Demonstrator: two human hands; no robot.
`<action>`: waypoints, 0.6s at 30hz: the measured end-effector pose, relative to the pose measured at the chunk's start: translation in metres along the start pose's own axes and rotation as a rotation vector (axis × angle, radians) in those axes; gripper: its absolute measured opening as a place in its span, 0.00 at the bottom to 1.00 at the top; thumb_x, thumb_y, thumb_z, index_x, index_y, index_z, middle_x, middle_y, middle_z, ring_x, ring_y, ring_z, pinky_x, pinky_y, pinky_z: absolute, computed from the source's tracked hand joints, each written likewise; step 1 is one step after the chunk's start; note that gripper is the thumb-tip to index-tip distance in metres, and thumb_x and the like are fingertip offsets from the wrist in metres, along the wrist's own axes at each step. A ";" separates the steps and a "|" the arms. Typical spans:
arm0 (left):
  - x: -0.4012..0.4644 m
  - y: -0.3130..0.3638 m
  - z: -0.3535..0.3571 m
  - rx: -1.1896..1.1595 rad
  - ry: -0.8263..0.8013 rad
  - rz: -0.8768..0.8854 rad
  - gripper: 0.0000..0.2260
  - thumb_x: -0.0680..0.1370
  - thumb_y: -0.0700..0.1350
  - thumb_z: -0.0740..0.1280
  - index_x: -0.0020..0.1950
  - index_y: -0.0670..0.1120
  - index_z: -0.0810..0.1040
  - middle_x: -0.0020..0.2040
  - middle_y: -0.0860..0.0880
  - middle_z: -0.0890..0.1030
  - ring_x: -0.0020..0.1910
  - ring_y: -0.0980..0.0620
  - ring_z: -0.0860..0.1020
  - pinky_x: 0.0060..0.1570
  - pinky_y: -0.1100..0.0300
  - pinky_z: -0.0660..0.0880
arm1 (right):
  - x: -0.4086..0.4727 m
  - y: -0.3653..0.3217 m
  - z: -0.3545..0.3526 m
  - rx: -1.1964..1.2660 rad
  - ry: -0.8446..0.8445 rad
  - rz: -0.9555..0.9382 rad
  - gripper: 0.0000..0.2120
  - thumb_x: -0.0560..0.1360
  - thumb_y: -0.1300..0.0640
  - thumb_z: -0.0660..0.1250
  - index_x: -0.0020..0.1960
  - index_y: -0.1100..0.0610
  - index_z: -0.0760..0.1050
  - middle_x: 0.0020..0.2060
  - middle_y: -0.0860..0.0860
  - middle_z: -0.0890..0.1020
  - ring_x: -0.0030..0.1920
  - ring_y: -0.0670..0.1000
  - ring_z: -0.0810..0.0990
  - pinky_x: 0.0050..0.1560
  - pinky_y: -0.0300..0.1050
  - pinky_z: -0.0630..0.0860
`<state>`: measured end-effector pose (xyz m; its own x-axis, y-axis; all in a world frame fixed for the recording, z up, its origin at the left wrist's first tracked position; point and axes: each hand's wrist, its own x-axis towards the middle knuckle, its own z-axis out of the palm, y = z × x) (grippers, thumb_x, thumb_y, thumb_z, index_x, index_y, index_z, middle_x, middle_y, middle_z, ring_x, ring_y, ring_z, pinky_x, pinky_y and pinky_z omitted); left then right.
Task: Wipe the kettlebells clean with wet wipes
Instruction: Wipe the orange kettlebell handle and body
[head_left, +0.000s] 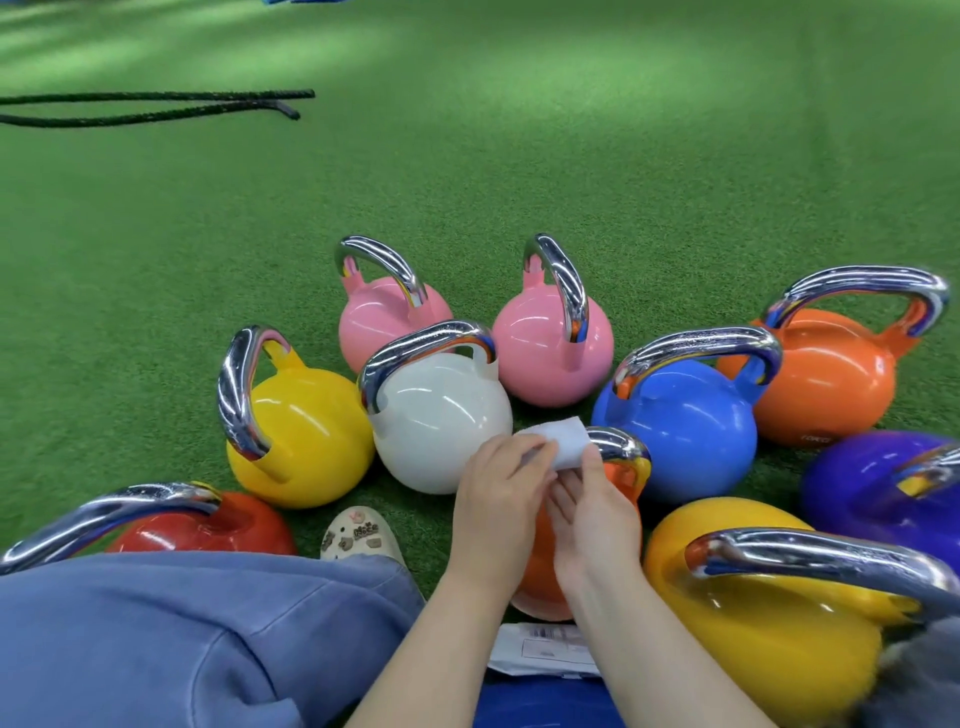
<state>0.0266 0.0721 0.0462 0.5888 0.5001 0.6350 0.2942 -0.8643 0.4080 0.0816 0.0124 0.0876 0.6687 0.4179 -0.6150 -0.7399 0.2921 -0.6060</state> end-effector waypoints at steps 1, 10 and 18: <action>0.000 -0.001 0.001 -0.001 0.015 0.005 0.11 0.72 0.41 0.63 0.52 0.42 0.80 0.48 0.45 0.81 0.49 0.50 0.73 0.49 0.58 0.71 | 0.001 0.002 0.000 -0.008 0.013 -0.033 0.11 0.80 0.56 0.59 0.44 0.58 0.77 0.40 0.53 0.82 0.43 0.49 0.81 0.46 0.41 0.76; -0.022 -0.014 -0.006 -0.083 0.087 -0.324 0.13 0.72 0.45 0.65 0.51 0.40 0.83 0.49 0.46 0.84 0.52 0.57 0.74 0.56 0.72 0.68 | -0.001 0.039 0.001 -0.414 -0.061 -0.239 0.10 0.74 0.58 0.69 0.35 0.56 0.82 0.32 0.49 0.84 0.36 0.45 0.81 0.40 0.35 0.77; -0.047 -0.020 -0.006 -0.151 -0.167 -0.878 0.07 0.77 0.38 0.64 0.46 0.44 0.82 0.39 0.49 0.81 0.40 0.52 0.76 0.38 0.65 0.69 | 0.018 0.040 -0.008 -0.980 -0.196 -0.182 0.06 0.71 0.59 0.71 0.41 0.63 0.82 0.39 0.58 0.84 0.45 0.58 0.81 0.47 0.48 0.76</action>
<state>-0.0112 0.0664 0.0125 0.3043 0.9516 -0.0439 0.5943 -0.1536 0.7894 0.0649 0.0244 0.0480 0.6758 0.5972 -0.4321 -0.1833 -0.4318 -0.8832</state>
